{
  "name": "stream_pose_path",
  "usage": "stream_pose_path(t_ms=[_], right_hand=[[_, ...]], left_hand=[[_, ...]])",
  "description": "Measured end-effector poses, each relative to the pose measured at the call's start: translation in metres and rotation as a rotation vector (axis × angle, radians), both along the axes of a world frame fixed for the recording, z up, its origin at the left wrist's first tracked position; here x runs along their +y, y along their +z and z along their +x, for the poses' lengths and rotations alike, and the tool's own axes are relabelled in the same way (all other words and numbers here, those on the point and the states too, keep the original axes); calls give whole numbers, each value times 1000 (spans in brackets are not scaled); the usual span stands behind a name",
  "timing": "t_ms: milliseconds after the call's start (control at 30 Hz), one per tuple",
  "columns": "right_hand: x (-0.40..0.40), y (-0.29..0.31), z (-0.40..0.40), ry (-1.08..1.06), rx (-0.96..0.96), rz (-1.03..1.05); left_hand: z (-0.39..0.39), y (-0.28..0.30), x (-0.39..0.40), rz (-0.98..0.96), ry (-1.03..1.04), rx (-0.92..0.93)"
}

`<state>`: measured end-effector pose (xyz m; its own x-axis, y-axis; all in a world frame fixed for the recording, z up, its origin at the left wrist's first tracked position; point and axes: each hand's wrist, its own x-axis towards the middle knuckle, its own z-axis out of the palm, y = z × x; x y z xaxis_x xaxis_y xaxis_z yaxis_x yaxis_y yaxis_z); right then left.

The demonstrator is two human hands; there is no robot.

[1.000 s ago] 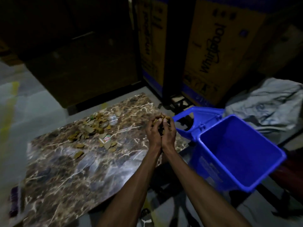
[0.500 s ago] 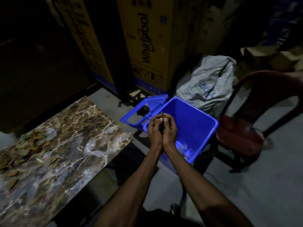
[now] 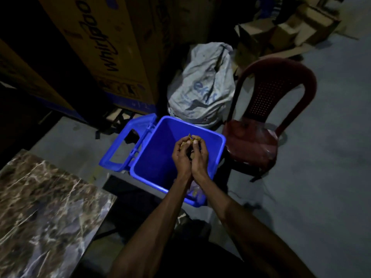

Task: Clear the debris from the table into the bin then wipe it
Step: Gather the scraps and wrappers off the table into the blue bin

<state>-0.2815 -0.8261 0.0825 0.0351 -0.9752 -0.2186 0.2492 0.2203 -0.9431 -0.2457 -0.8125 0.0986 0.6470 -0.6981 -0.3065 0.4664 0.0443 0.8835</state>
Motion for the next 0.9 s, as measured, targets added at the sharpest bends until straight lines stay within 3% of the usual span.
stream_pose_path(t_ms=[300, 500, 900], right_hand=[[-74, -53, 3, 137, 198, 152], [-111, -96, 10, 316, 326, 261], [-182, -134, 4, 748, 368, 411]], left_hand=[[43, -68, -46, 197, 38, 112], [70, -107, -49, 381, 193, 274], [26, -97, -56, 468, 541, 456]])
